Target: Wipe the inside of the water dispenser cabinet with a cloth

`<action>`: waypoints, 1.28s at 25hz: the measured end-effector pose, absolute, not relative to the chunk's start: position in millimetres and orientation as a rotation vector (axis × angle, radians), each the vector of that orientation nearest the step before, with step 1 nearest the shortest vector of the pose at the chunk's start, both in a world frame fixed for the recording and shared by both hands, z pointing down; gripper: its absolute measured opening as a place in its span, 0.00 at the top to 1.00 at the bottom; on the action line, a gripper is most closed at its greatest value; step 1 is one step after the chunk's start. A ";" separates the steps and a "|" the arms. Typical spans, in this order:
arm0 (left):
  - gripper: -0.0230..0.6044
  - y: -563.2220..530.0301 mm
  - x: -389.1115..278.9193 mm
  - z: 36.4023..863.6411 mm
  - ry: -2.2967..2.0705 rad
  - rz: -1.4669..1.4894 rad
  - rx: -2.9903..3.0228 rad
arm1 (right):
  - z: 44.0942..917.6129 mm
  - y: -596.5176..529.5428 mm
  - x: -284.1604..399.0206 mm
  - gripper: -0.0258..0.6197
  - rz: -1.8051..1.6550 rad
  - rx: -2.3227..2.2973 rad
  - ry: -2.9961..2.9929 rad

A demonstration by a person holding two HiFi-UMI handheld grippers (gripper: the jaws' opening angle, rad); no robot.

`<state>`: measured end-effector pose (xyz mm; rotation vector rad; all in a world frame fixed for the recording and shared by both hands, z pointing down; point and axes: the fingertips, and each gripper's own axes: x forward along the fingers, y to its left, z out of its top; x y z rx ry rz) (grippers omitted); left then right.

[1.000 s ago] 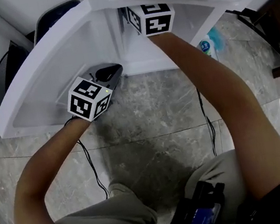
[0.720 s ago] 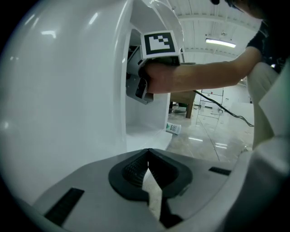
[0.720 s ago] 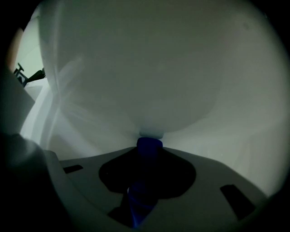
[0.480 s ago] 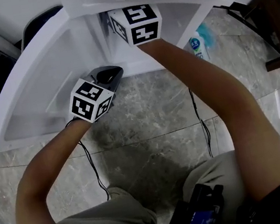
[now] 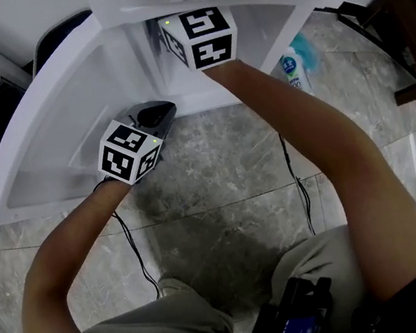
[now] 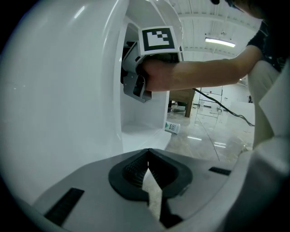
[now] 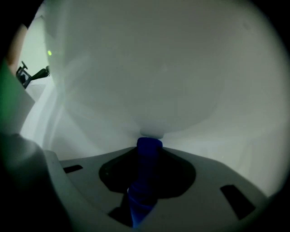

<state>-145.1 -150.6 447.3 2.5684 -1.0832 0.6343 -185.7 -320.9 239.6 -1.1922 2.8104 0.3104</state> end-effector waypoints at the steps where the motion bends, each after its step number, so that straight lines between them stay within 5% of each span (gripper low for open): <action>1: 0.95 -151.4 -142.4 446.9 -1.078 0.629 2.570 | 240.6 -316.0 -185.0 0.83 0.306 -1.185 2.815; 18: 0.95 -153.9 -134.1 451.3 -1.055 0.631 2.569 | 238.7 -336.6 -187.0 0.83 0.319 -1.193 2.817; 32: 0.95 -168.2 -98.1 387.7 -1.008 0.357 2.676 | 284.0 -227.5 -131.8 0.83 0.403 -0.795 3.163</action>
